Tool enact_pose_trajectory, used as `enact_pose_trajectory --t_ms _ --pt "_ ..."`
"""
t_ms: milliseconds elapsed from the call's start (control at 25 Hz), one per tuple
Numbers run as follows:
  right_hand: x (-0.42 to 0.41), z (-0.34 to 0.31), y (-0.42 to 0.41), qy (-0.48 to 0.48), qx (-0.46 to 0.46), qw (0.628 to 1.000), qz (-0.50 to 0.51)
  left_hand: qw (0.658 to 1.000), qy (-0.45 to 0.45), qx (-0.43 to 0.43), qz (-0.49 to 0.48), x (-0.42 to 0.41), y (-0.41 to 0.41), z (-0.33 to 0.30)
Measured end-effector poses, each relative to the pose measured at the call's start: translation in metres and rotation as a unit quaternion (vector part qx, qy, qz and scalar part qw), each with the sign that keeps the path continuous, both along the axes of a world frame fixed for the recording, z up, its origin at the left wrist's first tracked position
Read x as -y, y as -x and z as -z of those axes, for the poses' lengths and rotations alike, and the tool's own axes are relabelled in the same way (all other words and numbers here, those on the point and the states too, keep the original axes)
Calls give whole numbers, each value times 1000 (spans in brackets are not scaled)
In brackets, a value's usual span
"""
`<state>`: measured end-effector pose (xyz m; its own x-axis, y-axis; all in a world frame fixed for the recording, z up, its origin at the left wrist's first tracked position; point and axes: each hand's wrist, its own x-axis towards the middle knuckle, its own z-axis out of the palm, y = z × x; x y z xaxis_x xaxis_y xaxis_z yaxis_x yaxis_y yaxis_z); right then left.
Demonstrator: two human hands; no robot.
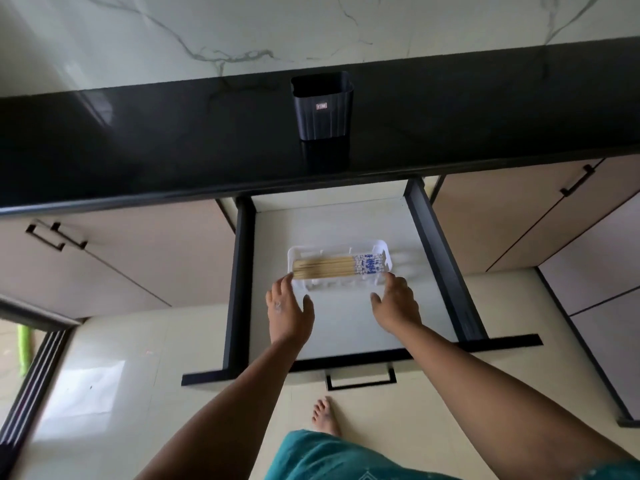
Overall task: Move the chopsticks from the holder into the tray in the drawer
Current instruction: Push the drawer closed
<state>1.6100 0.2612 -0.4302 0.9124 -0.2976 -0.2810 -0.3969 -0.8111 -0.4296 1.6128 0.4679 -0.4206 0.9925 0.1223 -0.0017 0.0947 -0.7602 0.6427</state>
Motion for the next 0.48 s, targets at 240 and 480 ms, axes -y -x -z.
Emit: enact_pose_trajectory --t_ms 240,480 --pt "-11 -24 115 126 190 963 -140 986 -81 136 52 14 125 -19" --pt "-12 -7 193 140 54 951 -269 949 -231 -89 193 23 196 -6"
